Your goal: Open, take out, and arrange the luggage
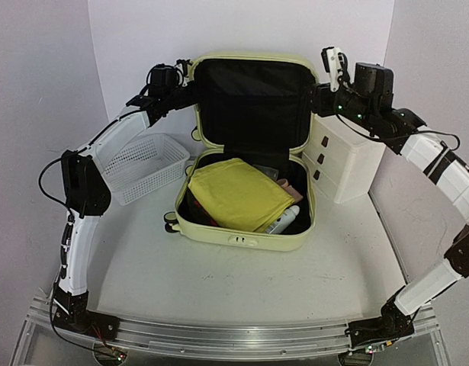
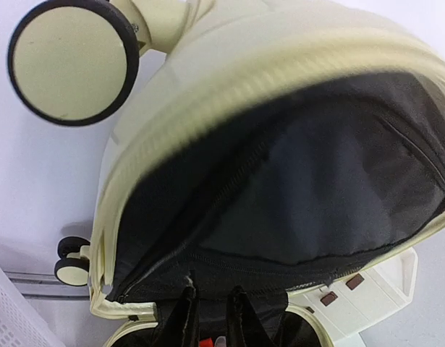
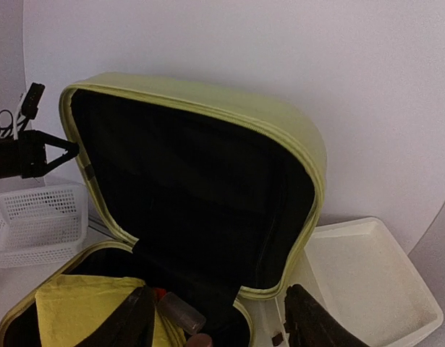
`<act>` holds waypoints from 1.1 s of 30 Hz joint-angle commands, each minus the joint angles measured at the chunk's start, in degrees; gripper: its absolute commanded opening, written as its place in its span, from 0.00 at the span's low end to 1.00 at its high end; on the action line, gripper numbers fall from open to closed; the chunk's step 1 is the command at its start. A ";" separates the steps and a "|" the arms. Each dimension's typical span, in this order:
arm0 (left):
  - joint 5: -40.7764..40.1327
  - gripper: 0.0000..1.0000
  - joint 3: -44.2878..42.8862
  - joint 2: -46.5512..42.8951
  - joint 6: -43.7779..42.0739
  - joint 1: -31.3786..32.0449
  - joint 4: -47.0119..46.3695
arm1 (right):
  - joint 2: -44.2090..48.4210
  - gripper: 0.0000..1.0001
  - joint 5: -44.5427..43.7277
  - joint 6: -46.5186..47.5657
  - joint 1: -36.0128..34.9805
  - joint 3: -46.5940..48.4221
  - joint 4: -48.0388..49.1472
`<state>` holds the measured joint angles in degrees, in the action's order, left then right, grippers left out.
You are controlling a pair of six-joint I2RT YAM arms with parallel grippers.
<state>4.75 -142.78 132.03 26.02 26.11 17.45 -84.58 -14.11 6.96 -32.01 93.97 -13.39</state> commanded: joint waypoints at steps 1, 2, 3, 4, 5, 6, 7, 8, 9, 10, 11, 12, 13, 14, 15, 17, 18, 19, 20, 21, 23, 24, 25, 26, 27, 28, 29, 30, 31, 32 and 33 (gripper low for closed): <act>-1.08 0.14 -2.68 -0.60 0.96 -0.53 -3.30 | 2.52 0.49 4.44 -5.20 0.19 -2.24 -1.01; -1.48 0.14 -1.90 -0.74 0.76 -0.60 -3.35 | 1.56 0.43 3.22 -6.16 0.18 -1.33 -1.87; -1.85 0.14 -1.01 -0.94 0.60 -0.62 -3.45 | 0.46 0.38 2.21 -6.48 0.20 -0.31 -2.86; -2.03 0.14 -0.03 -1.21 0.41 -0.70 -3.40 | -0.76 0.34 1.60 -8.46 0.36 0.65 -3.89; -1.96 0.15 1.01 -1.50 0.21 -0.78 -3.39 | -2.35 0.30 1.39 -9.52 0.54 2.07 -5.29; -1.69 0.15 2.20 -2.03 -0.01 -0.91 -3.39 | -3.93 0.28 1.60 -10.15 0.85 3.48 -6.72; -1.28 0.15 3.68 -2.67 -0.19 -0.96 -3.39 | -5.68 0.29 1.95 -10.28 0.97 4.97 -8.21; -0.75 0.15 5.48 -3.63 -0.70 -0.97 -3.39 | -7.17 0.35 2.42 -10.34 0.97 6.23 -9.41; 0.14 0.15 7.34 -4.76 -1.50 -0.97 -3.47 | -8.39 0.38 2.47 -11.00 0.98 7.21 -10.40; 0.96 0.17 9.58 -6.00 -2.10 -0.97 -3.42 | -9.30 0.39 2.11 -11.88 0.97 7.78 -11.11; 1.60 0.19 12.14 -8.17 -2.64 -0.97 -3.47 | -9.71 0.42 1.76 -12.77 1.09 7.76 -11.49; 1.94 0.23 15.96 -10.07 -3.10 -0.97 -3.47 | -9.98 0.44 1.57 -13.61 1.29 7.36 -11.75; 2.03 0.27 19.36 -12.04 -3.69 -0.97 -3.41 | -9.88 0.46 1.31 -14.63 1.51 6.73 -11.97; 1.93 0.31 22.98 -14.24 -4.12 -0.97 -3.39 | -9.64 0.48 1.09 -15.74 1.84 5.87 -12.15; 1.66 0.34 26.64 -16.44 -4.55 -0.97 -3.51 | -9.24 0.49 0.84 -16.82 2.12 4.58 -12.37; 1.05 0.40 34.21 -21.31 -5.35 -0.97 -3.40 | -8.32 0.50 -0.16 -18.73 2.60 1.99 -13.24; 0.82 0.44 38.19 -23.69 -5.83 -0.97 -3.41 | -7.73 0.50 -0.30 -19.57 2.91 0.54 -13.84; 0.64 0.49 42.15 -26.30 -6.38 -0.97 -3.39 | -7.24 0.50 -0.39 -20.61 3.14 -1.07 -14.45; 0.46 0.54 45.88 -28.74 -6.94 -0.97 -3.32 | -6.78 0.51 -0.60 -21.91 3.38 -2.72 -15.26; 0.13 0.60 49.93 -31.46 -7.43 -0.93 -3.18 | -6.41 0.53 -1.21 -23.49 3.58 -4.37 -16.32; -0.71 0.72 57.36 -36.66 -7.93 -0.97 -2.84 | -5.89 0.59 -2.47 -27.22 3.68 -7.81 -18.31; -0.61 0.77 60.66 -39.01 -8.14 -0.97 -2.52 | -5.59 0.63 -2.09 -29.44 3.70 -9.76 -18.82; -0.39 0.80 63.48 -40.73 -8.25 -0.97 -1.79 | -5.34 0.64 -1.63 -30.82 3.70 -11.88 -19.13; -0.04 0.82 65.92 -42.45 -8.22 -0.97 -0.79 | -5.19 0.65 -1.16 -33.31 3.69 -13.83 -19.29; 0.28 0.83 67.76 -43.72 -7.93 -0.99 0.74 | -5.09 0.65 -0.54 -34.76 3.64 -15.99 -19.31; 0.75 0.83 70.19 -45.28 -7.70 -1.00 1.64 | -5.06 0.66 0.59 -35.86 3.68 -18.41 -19.20; 1.23 0.84 71.90 -46.44 -7.77 -0.97 2.40 | -5.21 0.66 1.12 -36.95 3.66 -19.70 -19.14; 1.44 0.85 73.37 -47.69 -7.96 -0.99 2.80 | -5.60 0.66 1.76 -37.73 3.67 -20.65 -19.01; 1.11 0.87 75.06 -48.79 -8.00 -0.97 3.00 | -5.91 0.66 2.19 -38.25 3.66 -21.38 -18.81; 0.18 0.87 76.54 -49.87 -7.77 -0.97 3.21 | -6.28 0.65 2.56 -38.55 3.63 -21.94 -18.45; -1.54 0.87 77.44 -50.49 -7.25 -0.98 3.63 | -6.77 0.64 2.67 -38.66 3.62 -22.33 -18.09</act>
<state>5.50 -69.54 85.14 19.07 25.43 18.87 -92.14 -12.97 -26.63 -28.27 72.69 -33.19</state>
